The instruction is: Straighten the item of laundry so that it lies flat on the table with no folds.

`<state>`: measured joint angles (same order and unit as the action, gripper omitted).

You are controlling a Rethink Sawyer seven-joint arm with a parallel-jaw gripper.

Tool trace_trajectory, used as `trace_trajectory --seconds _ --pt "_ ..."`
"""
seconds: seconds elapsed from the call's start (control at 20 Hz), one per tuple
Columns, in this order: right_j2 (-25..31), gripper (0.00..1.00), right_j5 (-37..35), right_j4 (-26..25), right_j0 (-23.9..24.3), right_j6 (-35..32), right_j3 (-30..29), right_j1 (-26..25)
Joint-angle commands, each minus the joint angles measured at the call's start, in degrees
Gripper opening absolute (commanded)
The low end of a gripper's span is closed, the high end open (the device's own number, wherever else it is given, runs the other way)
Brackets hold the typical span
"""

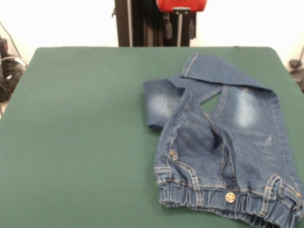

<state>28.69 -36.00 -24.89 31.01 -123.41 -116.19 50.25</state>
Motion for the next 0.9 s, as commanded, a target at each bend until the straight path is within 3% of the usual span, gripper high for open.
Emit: trace_trajectory --seconds 0.05,0.35,0.9 --pt "5.2 1.00 4.6 -1.3 -2.2 2.9 -6.4 -0.4" --pt "4.0 1.00 7.9 -0.4 -6.8 -1.7 -6.6 -1.2" --pt "-2.5 1.00 13.9 -1.8 -14.7 -5.8 -2.2 -7.2"
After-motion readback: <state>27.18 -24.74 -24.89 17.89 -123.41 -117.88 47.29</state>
